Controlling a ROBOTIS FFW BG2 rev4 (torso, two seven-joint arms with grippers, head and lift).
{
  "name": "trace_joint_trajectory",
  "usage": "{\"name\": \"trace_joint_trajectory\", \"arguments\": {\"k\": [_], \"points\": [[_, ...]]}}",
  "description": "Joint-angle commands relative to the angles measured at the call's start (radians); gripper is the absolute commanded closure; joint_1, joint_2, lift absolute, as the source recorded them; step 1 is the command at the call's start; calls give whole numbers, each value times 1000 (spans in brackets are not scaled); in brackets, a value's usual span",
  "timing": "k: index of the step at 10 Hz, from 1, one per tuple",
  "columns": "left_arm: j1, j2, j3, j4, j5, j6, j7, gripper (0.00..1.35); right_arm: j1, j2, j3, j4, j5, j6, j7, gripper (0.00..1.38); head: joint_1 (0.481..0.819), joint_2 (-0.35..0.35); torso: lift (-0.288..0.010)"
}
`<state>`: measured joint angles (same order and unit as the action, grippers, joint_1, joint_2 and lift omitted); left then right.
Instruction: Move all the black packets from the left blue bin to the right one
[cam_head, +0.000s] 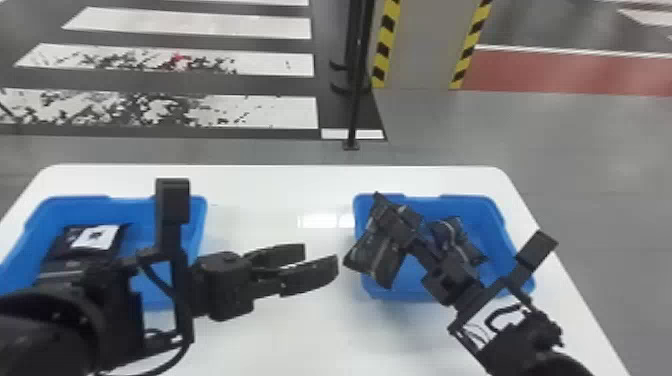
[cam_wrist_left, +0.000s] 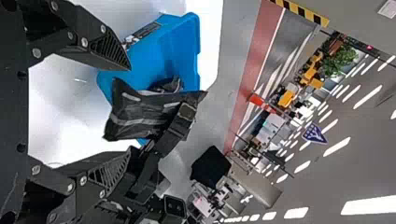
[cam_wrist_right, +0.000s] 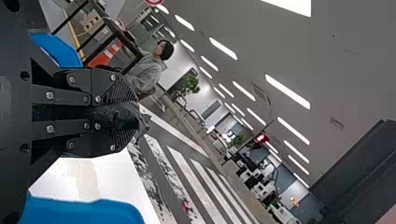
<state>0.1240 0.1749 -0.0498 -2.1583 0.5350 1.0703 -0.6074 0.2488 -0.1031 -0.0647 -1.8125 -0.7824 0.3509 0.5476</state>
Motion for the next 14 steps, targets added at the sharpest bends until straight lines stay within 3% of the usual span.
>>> {"name": "trace_joint_trajectory", "arguments": {"k": [1, 4, 5, 8, 9, 11, 14], "points": [[48, 5, 34, -42, 7, -8, 1, 130, -62, -24, -41, 69, -11, 2, -2, 1279, 695, -139, -121], [121, 1, 120, -101, 5, 0, 3, 130, -187, -61, -67, 272, -9, 17, -14, 1279, 695, -166, -121], [143, -6, 154, -121, 7, 0, 3, 130, -222, -69, -73, 329, -9, 49, -18, 1216, 695, -167, -121], [175, -18, 231, -155, -3, -13, 11, 128, -239, -70, -161, 353, 128, 25, -38, 493, 695, -162, -121], [185, -18, 255, -170, -5, -20, 18, 127, -202, -63, -179, 299, 174, -17, -48, 352, 695, -177, -121], [212, -18, 321, -206, -27, -35, 35, 128, -30, -17, -207, 64, 350, -115, -83, 321, 695, -183, -121], [247, -17, 443, -241, -44, -54, 60, 130, 183, 102, -207, -88, 461, -373, -127, 315, 695, -143, -121]]}}
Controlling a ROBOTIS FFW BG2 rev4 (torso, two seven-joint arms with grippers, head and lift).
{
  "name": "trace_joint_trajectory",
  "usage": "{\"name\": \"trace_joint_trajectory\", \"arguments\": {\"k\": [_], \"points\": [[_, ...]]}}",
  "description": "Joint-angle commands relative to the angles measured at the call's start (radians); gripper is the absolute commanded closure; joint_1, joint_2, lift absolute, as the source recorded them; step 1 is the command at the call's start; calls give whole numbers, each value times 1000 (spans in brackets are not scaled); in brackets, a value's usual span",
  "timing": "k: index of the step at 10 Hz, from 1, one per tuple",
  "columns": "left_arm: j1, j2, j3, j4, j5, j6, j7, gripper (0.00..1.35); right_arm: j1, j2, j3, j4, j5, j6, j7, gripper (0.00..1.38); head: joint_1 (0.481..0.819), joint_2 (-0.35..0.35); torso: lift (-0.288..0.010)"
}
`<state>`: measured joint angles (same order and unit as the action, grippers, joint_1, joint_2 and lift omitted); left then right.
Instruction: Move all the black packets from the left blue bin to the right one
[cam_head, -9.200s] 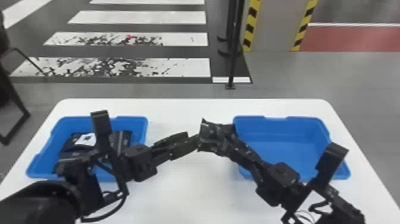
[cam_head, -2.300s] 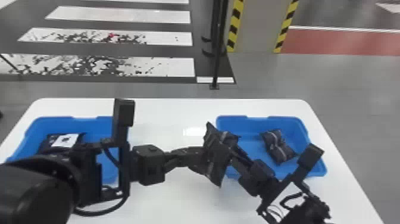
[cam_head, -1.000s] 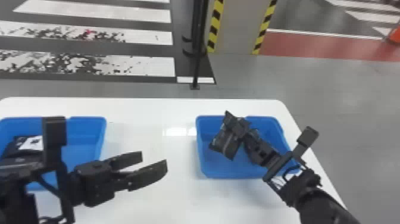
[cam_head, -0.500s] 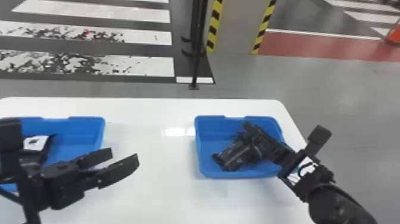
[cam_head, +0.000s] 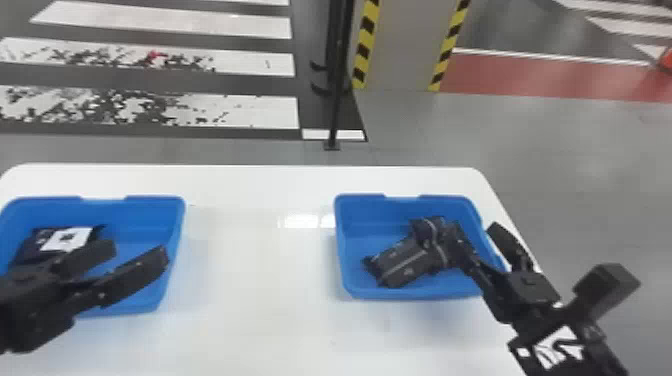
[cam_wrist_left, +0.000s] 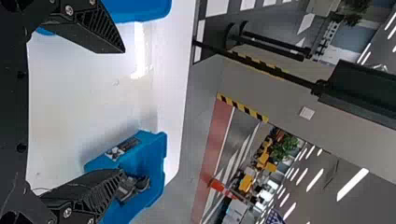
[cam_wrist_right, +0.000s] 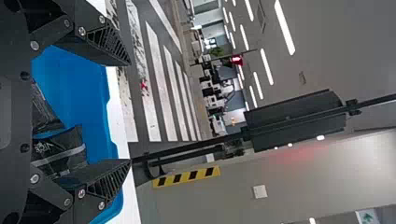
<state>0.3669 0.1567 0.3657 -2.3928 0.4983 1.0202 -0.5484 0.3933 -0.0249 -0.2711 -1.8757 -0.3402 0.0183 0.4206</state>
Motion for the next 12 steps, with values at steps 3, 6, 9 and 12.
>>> {"name": "trace_joint_trajectory", "arguments": {"k": [3, 6, 9, 12], "points": [[-14, 7, 143, -6, -87, 20, 27, 130, 183, 26, 60, -158, 71, -104, -8, 321, 695, -34, -121], [-82, 43, 219, 33, -229, 148, 42, 130, 257, 26, 140, -177, 39, -102, -6, 321, 695, 134, -121], [-185, 63, 221, 163, -325, 214, 84, 130, 264, 26, 155, -165, 25, -102, -6, 321, 695, 270, -121], [-328, 122, 131, 345, -415, 290, 84, 131, 255, 26, 167, -153, 21, -102, -2, 323, 695, 331, -121]]}}
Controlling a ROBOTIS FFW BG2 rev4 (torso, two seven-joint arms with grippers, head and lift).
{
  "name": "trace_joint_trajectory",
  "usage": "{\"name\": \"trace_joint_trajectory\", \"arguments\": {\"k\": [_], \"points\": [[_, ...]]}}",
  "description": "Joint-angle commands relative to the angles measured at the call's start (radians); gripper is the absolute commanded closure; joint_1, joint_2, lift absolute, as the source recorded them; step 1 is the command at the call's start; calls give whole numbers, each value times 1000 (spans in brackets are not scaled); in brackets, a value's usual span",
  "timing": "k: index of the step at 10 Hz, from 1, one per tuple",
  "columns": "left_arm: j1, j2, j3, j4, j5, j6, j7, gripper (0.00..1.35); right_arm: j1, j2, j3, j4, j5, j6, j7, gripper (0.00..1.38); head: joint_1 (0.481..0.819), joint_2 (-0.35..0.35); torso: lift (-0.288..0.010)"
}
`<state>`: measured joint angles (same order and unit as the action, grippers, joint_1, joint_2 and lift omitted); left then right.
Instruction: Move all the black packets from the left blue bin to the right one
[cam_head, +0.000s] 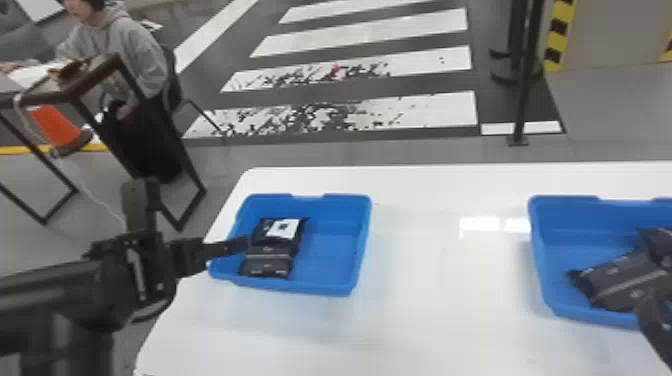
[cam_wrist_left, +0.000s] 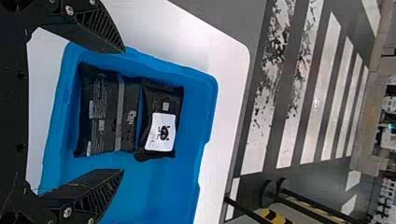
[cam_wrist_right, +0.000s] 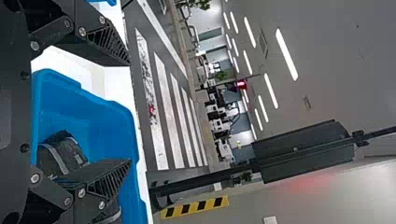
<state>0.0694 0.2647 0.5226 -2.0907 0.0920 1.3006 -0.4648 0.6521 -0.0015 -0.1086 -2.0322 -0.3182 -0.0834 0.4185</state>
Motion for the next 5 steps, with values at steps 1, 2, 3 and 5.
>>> {"name": "trace_joint_trajectory", "arguments": {"k": [1, 2, 3, 5], "points": [[-69, 30, -54, 104, -24, 17, 0, 131, -7, 2, 11, 9, -1, 0, 0, 325, 695, 331, -121], [-106, 31, -56, 148, -54, 27, 0, 134, -12, 2, 17, 14, -1, 0, 0, 325, 695, 329, -121], [-136, 31, -56, 187, -78, 34, 0, 134, -14, 2, 25, 16, -1, 0, 2, 325, 695, 331, -121], [-177, 39, -68, 263, -96, 44, 0, 136, -24, 2, 37, 23, -9, 0, 5, 325, 695, 350, -121]]}}
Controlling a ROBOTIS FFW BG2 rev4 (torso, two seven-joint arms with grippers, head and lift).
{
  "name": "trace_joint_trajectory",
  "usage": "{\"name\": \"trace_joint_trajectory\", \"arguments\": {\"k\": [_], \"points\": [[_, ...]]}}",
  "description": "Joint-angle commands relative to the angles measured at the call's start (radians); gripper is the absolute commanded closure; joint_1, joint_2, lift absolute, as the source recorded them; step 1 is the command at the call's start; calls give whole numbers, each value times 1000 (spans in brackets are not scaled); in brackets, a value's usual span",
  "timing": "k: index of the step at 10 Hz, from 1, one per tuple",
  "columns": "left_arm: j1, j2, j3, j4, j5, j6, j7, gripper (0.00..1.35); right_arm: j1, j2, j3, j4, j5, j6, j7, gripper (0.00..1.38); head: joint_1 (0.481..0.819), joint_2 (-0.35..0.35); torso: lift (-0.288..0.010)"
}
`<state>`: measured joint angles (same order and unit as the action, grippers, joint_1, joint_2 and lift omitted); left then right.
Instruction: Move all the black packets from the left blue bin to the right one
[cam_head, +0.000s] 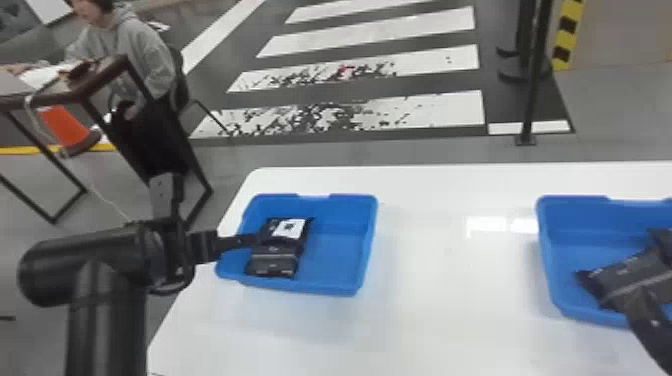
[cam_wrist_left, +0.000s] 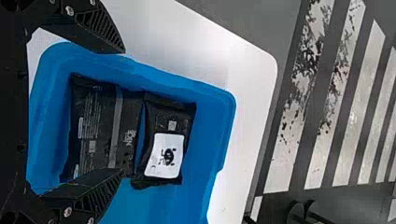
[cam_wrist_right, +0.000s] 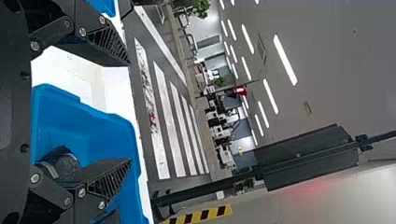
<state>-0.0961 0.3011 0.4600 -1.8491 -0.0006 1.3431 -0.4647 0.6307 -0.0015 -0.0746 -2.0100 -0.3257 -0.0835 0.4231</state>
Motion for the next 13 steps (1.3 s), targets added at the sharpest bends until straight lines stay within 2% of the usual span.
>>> {"name": "trace_joint_trajectory", "arguments": {"k": [1, 7, 10, 11, 12, 13], "points": [[-29, 12, -35, 64, -1, 2, 0, 136, -5, 2, 7, 6, -3, 0, 0, 325, 695, 350, -121], [-149, 30, -141, 280, 1, -1, -2, 136, -20, 2, 21, 26, -19, 5, 6, 325, 695, 334, -121], [-184, 26, -157, 348, -33, 19, 0, 153, -25, 2, 25, 40, -33, 17, 9, 325, 695, 327, -121], [-206, 23, -159, 397, -59, 24, 3, 219, -25, 2, 25, 43, -35, 20, 11, 325, 695, 330, -121], [-216, 18, -163, 422, -63, 48, 12, 354, -29, 2, 29, 53, -43, 22, 11, 325, 695, 332, -121], [-218, 15, -165, 432, -65, 61, 17, 559, -32, 2, 31, 55, -45, 22, 11, 328, 695, 339, -121]]}}
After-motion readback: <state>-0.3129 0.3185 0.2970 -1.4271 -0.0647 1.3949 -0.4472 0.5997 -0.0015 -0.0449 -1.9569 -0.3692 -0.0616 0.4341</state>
